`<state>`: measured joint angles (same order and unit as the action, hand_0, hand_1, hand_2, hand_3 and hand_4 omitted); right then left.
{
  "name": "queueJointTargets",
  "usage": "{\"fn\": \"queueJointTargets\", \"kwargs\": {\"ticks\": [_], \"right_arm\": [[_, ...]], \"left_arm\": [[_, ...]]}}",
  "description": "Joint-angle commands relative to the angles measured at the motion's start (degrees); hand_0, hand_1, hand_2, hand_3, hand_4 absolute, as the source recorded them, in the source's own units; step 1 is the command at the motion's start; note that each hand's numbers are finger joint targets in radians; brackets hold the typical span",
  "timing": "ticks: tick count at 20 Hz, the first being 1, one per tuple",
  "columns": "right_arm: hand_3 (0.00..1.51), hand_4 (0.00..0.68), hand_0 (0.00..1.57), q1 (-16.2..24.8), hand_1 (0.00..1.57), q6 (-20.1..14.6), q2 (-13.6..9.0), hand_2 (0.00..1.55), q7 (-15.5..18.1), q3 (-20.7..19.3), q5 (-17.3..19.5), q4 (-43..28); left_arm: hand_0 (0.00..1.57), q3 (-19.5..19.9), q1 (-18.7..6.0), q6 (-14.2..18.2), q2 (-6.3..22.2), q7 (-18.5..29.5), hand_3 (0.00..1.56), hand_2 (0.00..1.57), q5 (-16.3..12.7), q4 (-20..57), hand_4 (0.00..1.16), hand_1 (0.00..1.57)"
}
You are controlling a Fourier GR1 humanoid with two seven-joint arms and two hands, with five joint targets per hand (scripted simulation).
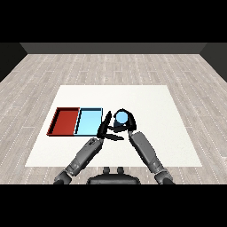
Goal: Pick the blue can and put it in the blue box
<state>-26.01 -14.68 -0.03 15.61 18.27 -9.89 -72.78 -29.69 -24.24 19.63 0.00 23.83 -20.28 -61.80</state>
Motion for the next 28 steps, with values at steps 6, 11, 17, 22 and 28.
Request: {"fn": "queueJointTargets", "kwargs": {"ticks": [6, 11, 17, 22, 28], "right_arm": [[1.37, 0.552, 1.43, -1.6, 1.43, -2.1, 0.0, 1.46, 4.1, 3.7, -3.2, 4.3], [1.38, 0.553, 1.43, -2.1, 1.43, -0.2, 0.0, 1.46, 1.6, 2.6, -3.3, 2.6], [1.38, 0.531, 1.44, -7.3, 1.44, -3.8, 0.0, 1.47, -1.0, 3.6, -4.8, 4.1], [1.37, 0.535, 1.46, -7.6, 1.46, -8.1, 0.0, 1.46, 4.0, 9.9, -7.9, 7.3], [1.36, 0.483, 1.44, -1.4, 1.44, -4.8, -1.2, 1.45, -2.2, 7.5, -2.0, -4.2]], "left_arm": [[0.00, -5.9, -3.7, 5.8, 0.0, -1.6, 0.00, 0.00, -4.7, 0.8, 0.00, 0.00], [0.00, -0.8, -6.0, 1.2, 0.0, -2.0, 0.00, 0.00, -3.4, 4.5, 0.00, 0.00], [0.00, -7.9, -7.7, 7.7, 0.0, -1.6, 0.00, 0.00, -6.9, 3.7, 0.00, 0.00], [0.00, -6.6, -6.0, 7.0, 0.0, -0.5, 0.00, 0.00, -6.0, 2.7, 0.00, 0.00], [0.00, -4.0, -8.0, 2.7, 0.1, -0.5, 0.00, 0.00, -4.7, 6.5, 0.00, 0.00]]}}
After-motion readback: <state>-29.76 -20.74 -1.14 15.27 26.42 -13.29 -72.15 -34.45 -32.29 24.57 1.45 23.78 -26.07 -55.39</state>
